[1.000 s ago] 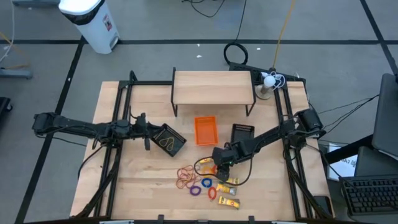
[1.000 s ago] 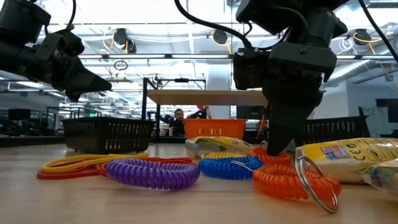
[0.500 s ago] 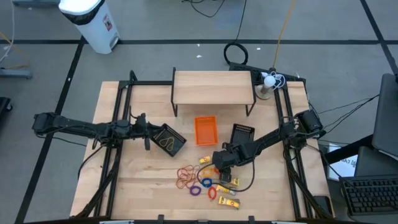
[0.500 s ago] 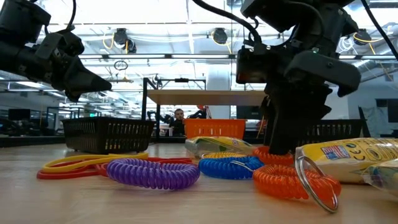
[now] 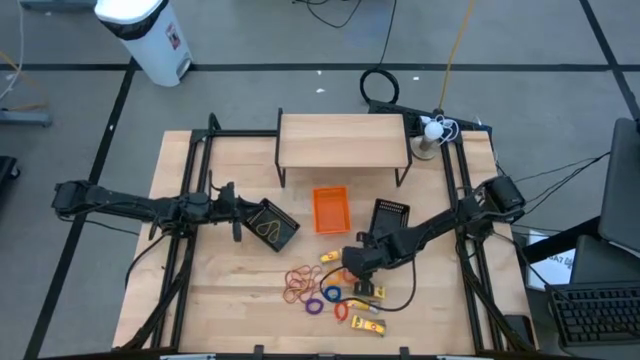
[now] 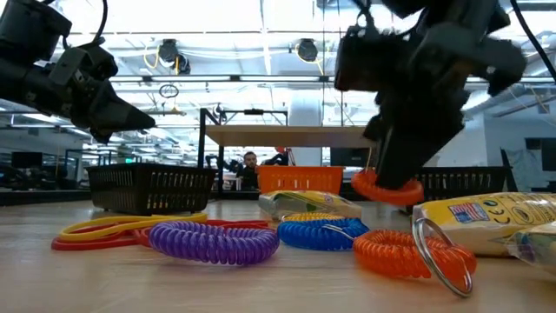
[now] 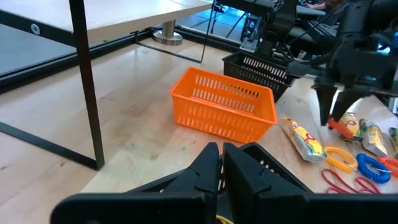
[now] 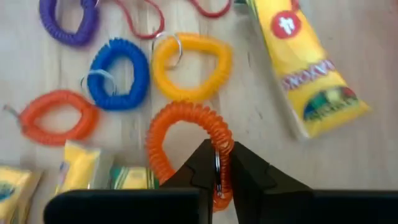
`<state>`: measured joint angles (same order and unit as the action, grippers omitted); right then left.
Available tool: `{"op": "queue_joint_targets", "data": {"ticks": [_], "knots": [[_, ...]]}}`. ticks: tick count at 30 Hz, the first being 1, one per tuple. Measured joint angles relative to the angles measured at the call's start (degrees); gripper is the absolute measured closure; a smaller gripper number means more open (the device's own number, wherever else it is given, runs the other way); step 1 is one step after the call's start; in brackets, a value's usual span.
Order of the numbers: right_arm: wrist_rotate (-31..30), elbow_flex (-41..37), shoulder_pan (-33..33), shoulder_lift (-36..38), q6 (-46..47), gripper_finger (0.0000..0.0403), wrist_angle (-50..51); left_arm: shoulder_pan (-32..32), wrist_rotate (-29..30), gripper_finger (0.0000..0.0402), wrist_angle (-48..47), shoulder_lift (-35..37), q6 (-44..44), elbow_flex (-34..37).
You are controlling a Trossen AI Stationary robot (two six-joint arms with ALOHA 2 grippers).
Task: Pick & Place Office Desk Supplies
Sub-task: Put the orange spring keychain into the orange bin
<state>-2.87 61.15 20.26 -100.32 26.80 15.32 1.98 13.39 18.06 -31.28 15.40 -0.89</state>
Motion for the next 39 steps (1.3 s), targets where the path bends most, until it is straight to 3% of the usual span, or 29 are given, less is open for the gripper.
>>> {"op": "queue_joint_targets", "data": {"ticks": [5, 10, 16, 24, 32, 39], "knots": [[-1.4, 0.0, 1.2, 7.9, -4.3, 0.0386, -0.4, 0.0, 0.0, 0.0378, 0.0, 0.0, 0.0, 0.0], [-5.9, -2.1, 0.9, 21.1, -12.7, 0.0386, -2.7, 0.0, 0.0, 0.0378, 0.0, 0.0, 0.0, 0.0], [-6.0, -13.1, -4.4, 41.7, -20.0, 0.0386, -14.7, 0.0, 0.0, 0.0378, 0.2, 0.1, -1.6, 0.0], [-7.6, -30.5, -9.0, 66.9, -20.8, 0.0386, -23.3, 0.0, 0.2, 0.0378, 3.1, 0.2, -5.1, 0.0], [-8.9, -45.0, -10.8, 79.6, -21.9, 0.0386, -34.1, 0.0, 1.6, 0.0378, 11.9, 0.2, -7.9, 0.0], [-7.1, -51.8, -12.1, 86.7, -18.9, 0.0386, -34.8, 0.0, 3.8, 0.0378, 11.8, 0.2, -10.6, 0.0]]}}
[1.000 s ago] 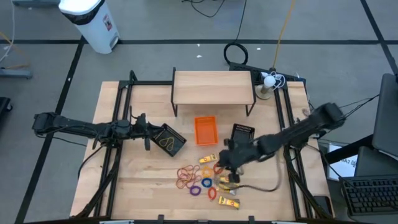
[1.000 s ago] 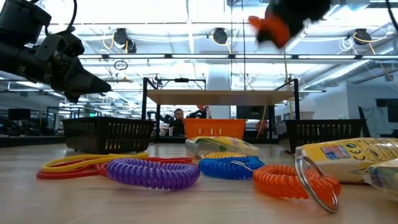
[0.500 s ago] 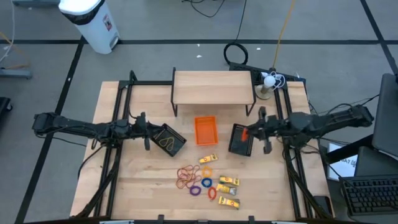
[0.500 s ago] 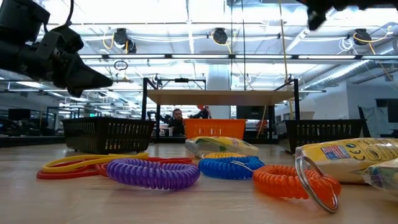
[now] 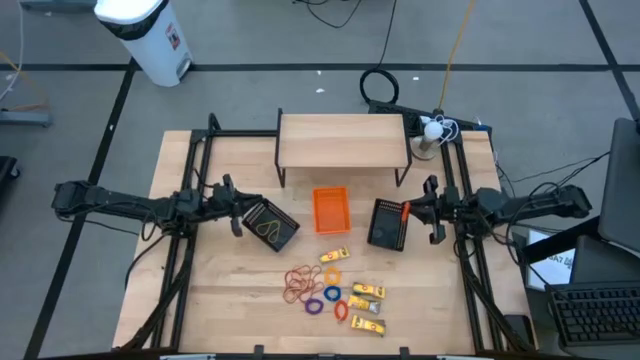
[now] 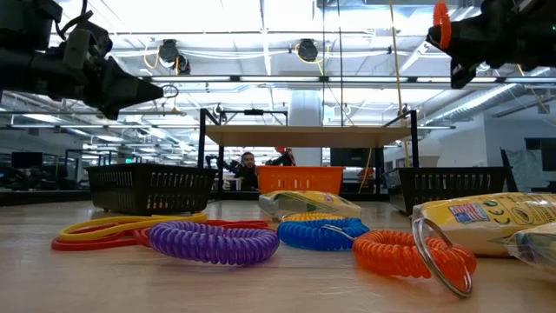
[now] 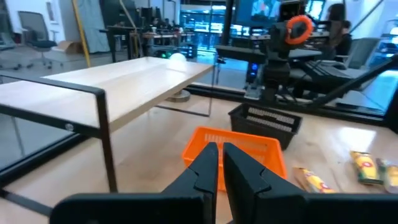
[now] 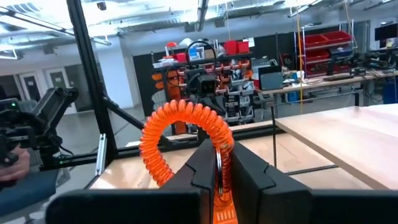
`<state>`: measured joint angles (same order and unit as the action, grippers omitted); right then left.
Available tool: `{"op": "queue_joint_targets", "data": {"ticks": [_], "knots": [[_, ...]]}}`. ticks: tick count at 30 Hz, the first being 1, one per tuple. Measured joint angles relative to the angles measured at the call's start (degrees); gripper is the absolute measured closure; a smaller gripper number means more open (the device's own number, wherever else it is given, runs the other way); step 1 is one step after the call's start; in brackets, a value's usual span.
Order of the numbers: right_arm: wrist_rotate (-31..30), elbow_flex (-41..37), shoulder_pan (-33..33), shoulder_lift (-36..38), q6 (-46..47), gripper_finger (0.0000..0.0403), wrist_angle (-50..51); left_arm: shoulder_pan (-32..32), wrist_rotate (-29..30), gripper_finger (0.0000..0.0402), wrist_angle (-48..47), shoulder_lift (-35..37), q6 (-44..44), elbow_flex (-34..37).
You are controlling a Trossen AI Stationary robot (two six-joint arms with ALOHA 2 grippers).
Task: Pick & Place Office Desk Supplies
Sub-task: Put the orange spring keychain into the orange bin
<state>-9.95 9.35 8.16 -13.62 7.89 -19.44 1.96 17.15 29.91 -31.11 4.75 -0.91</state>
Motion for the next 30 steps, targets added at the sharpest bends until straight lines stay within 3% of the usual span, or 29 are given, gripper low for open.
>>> {"op": "queue_joint_targets", "data": {"ticks": [11, 17, 23, 30], "knots": [[0.9, -4.5, 0.0, 2.4, -1.2, 0.0387, -6.1, 0.0, 0.0, 0.0378, -0.3, 0.0, 1.6, 0.0], [-4.3, 1.8, 0.0, -2.3, -4.2, 0.0387, -3.7, 0.0, -0.6, 0.0378, -0.5, 0.0, 2.2, 0.0], [-6.9, 18.8, -0.6, -20.5, -4.0, 0.0387, 10.3, 0.0, -0.6, 0.0378, -1.2, 0.0, 3.5, 0.0], [-6.7, 41.2, -4.1, -50.1, -2.7, 0.0388, 31.9, 0.0, -0.6, 0.0378, 0.1, 0.0, 3.5, 0.0]]}}
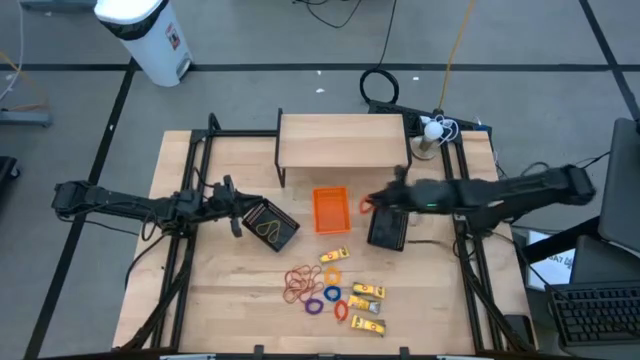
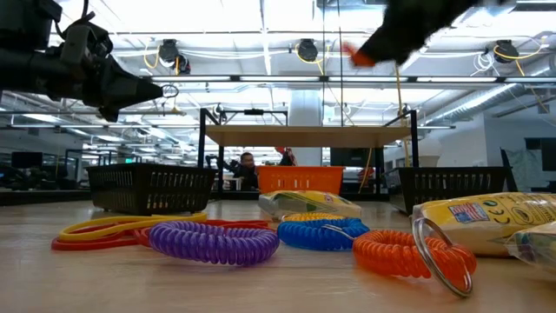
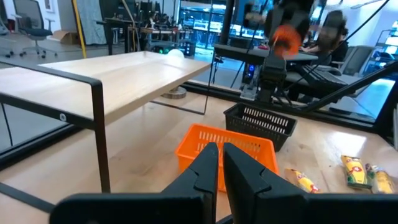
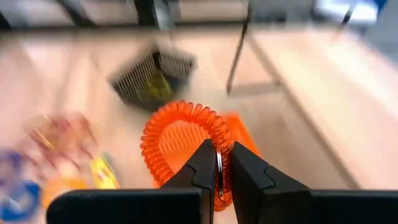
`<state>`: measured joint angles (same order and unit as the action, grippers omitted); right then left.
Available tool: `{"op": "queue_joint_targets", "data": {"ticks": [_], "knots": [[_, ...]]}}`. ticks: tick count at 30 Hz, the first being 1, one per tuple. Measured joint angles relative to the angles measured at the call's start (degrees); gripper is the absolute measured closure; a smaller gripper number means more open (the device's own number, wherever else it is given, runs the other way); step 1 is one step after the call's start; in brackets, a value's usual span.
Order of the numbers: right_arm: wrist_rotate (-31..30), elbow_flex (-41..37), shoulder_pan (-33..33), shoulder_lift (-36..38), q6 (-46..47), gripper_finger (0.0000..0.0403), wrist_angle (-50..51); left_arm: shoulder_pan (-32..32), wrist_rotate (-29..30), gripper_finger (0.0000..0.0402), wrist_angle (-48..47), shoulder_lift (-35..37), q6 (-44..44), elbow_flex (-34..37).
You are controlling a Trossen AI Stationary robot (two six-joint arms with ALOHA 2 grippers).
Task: Pick & Place Office Desk Supplies
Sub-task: Put the orange spring keychain into the orange bin, then put the yellow pack of crayons into the right black bin
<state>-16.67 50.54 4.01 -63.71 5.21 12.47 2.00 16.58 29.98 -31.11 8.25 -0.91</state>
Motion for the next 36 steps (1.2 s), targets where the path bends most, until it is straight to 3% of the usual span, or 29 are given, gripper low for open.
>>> {"op": "queue_joint_targets", "data": {"ticks": [7, 15, 24, 36], "knots": [[0.7, 14.3, -4.3, -22.0, -5.4, 0.0388, 10.8, 0.0, 0.0, 0.0378, 0.1, 0.0, 0.5, 0.0], [5.0, 23.7, -7.4, -35.3, -11.2, 0.0388, 16.6, 0.0, 0.0, 0.0378, -1.2, 0.0, 1.3, 0.0], [6.6, 25.7, -8.6, -40.2, -13.0, 0.0384, 14.3, 0.0, 0.0, 0.0378, -2.2, 0.0, 1.4, 0.0], [9.7, 25.7, -8.5, -40.5, -10.6, 0.0253, 13.1, 0.0, 0.0, 0.0378, -2.8, 0.0, 2.2, 0.0]]}}
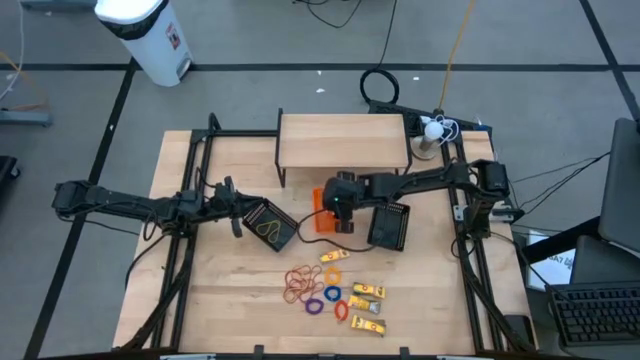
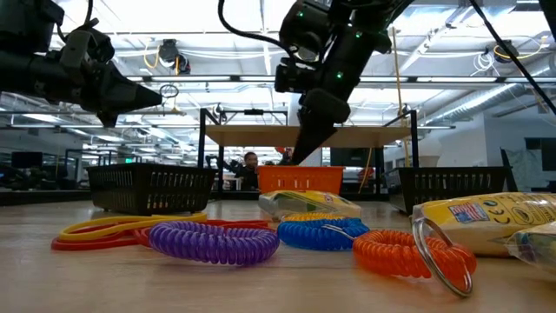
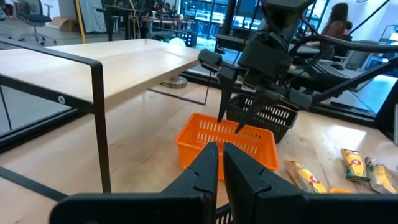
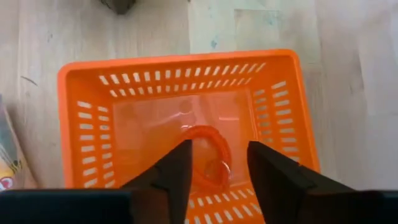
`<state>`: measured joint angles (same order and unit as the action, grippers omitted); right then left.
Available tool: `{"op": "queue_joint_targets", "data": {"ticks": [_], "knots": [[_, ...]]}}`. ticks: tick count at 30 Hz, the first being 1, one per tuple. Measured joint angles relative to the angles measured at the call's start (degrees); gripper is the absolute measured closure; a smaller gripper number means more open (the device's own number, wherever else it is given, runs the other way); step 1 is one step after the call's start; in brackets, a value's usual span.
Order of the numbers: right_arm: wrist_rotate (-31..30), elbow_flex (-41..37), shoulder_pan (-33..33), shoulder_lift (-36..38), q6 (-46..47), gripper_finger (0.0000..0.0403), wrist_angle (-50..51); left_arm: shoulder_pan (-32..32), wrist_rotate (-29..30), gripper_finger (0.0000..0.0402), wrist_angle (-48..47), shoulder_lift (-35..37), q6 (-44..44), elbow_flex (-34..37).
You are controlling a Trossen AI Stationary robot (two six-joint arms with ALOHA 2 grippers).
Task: Pick & Place Office Desk Supplies
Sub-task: Put the yellow pack of crayons into the right black bin
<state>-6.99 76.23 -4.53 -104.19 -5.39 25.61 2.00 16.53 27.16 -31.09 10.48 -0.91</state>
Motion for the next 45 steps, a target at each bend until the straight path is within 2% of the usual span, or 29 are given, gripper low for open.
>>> {"op": "queue_joint_targets", "data": {"ticks": [4, 7, 10, 13, 19, 25, 27, 30, 35, 45], "knots": [[1.8, -0.1, 0.3, 2.7, 0.0, 0.0234, 0.6, 0.0, 0.0, 0.0378, 0.0, 0.0, 0.3, 0.0], [2.4, -0.1, 1.3, 8.3, -0.1, 0.0233, -0.2, 0.0, 0.0, 0.0378, 0.0, 0.0, 0.3, 0.0], [2.7, -0.8, 2.8, 16.0, -1.8, 0.0249, -5.6, 0.0, 0.0, 0.0378, 0.0, 0.0, 0.3, 0.0], [2.8, -4.5, 4.8, 25.7, -3.3, 0.0285, -13.5, 0.0, 0.0, 0.0378, -0.1, 0.0, 0.3, 0.0], [2.7, -18.4, 8.5, 46.4, -3.5, 0.0392, -26.1, 0.0, -0.2, 0.0378, -0.5, 0.0, 0.4, 0.0], [-2.5, -35.3, 12.1, 64.8, -0.5, 0.0396, -33.0, 0.0, -0.2, 0.0378, -0.5, 0.0, 0.4, 0.0], [-4.8, -40.7, 12.8, 69.5, 0.2, 0.0401, -35.1, 0.0, -0.1, 0.0378, -0.4, 0.0, 0.4, 0.0], [-5.0, -47.7, 13.0, 75.5, 1.7, 0.0400, -37.8, 0.0, 0.0, 0.0378, -0.4, 0.0, 0.4, 0.0], [-5.0, -54.1, 13.0, 83.8, 3.8, 0.0402, -36.6, 0.0, 0.0, 0.0378, -0.4, 0.0, 0.8, 0.0], [-4.5, -58.1, 12.7, 97.5, 5.4, 0.0402, -24.0, 0.0, 0.0, 0.0378, -0.4, 0.0, 0.6, 0.0]]}}
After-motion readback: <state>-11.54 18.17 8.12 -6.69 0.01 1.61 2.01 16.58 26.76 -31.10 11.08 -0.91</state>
